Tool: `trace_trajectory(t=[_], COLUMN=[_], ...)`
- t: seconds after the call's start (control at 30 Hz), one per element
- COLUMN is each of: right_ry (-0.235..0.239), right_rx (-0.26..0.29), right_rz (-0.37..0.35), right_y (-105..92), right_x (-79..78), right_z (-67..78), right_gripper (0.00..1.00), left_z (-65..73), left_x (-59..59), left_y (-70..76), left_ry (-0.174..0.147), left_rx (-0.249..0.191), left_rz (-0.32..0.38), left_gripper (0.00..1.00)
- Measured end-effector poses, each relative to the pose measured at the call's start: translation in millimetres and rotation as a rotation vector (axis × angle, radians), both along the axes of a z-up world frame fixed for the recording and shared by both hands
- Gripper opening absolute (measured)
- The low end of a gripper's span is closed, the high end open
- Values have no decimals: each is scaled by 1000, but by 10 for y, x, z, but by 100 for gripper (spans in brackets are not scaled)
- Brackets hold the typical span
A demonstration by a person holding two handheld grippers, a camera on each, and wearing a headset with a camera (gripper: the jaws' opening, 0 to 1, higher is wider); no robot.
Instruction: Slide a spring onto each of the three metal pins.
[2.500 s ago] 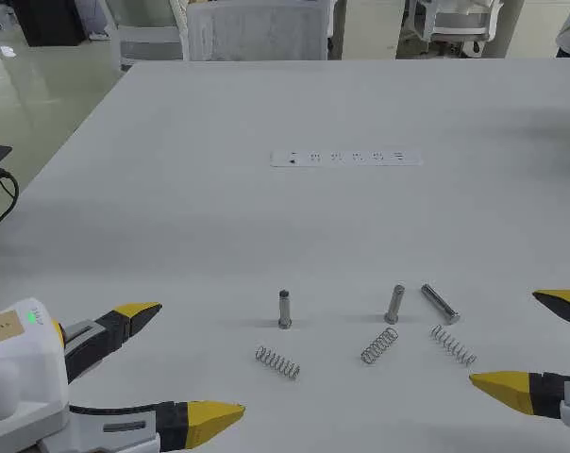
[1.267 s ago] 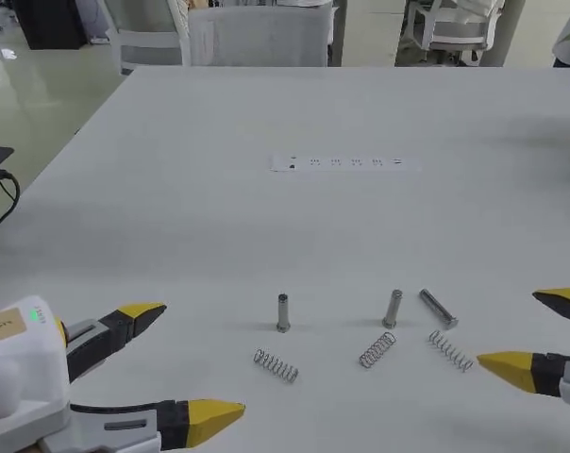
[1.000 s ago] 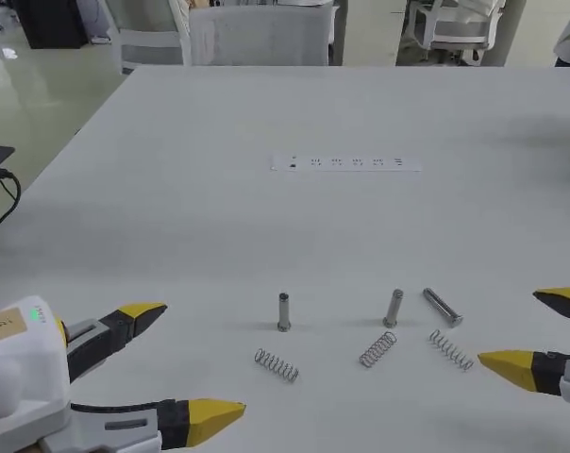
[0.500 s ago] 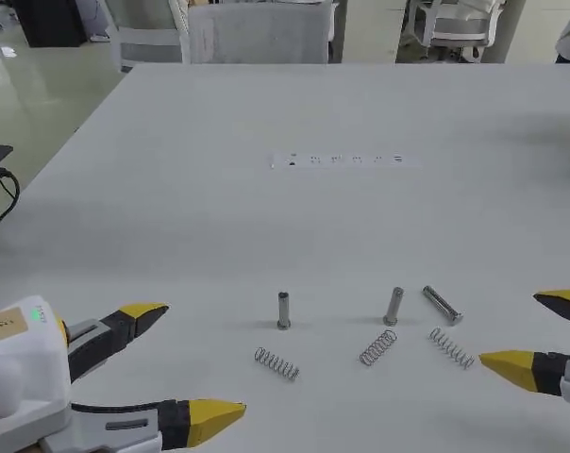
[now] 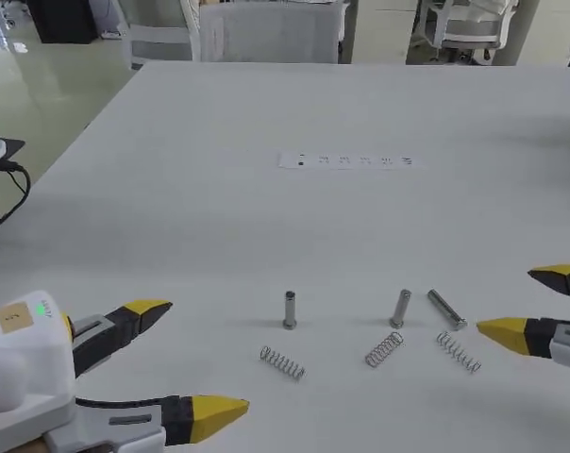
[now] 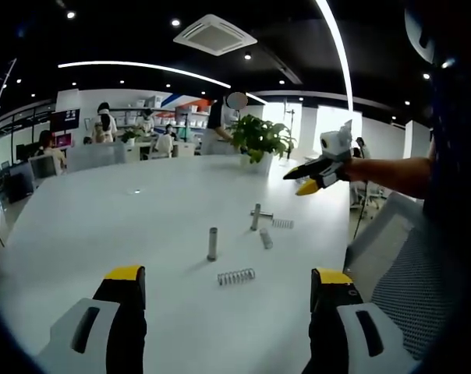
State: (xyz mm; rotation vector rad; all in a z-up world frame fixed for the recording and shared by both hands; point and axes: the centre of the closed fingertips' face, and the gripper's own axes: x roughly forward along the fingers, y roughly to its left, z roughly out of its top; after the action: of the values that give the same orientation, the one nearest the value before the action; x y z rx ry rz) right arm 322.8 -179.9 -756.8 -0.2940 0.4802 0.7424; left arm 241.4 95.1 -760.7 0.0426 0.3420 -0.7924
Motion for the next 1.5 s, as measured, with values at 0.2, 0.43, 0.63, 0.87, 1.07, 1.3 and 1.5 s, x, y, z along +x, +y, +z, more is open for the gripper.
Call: trace_trajectory(t=[0.2,0.43,0.63,0.87,1.07,1.3,1.5], right_ry=[-4,23,63,123,165,223,268], right_rx=[-25,-65,-109,-126,-152,-193,-214], right_rz=[4,3,0,-14,-37,-63,-75], right_y=[74,127,158,217,244,233,239], right_x=[184,390,488,573,634,650,646], right_z=[44,-19,-144,-320,-445,-601,-706], right_gripper=[55,50,45,40,35,28,23], left_z=[11,16,18,14,8,9,9], left_x=[8,6,-2,-10,-10,-6,-5], left_y=[14,19,24,19,32,36,42], left_ry=[-5,-6,-5,-3,-3,-4,-4], left_rx=[-3,-3,-2,2,2,1,0], left_rz=[4,4,4,-1,2,6,9], left_gripper=[84,84,84,83,83,83,83])
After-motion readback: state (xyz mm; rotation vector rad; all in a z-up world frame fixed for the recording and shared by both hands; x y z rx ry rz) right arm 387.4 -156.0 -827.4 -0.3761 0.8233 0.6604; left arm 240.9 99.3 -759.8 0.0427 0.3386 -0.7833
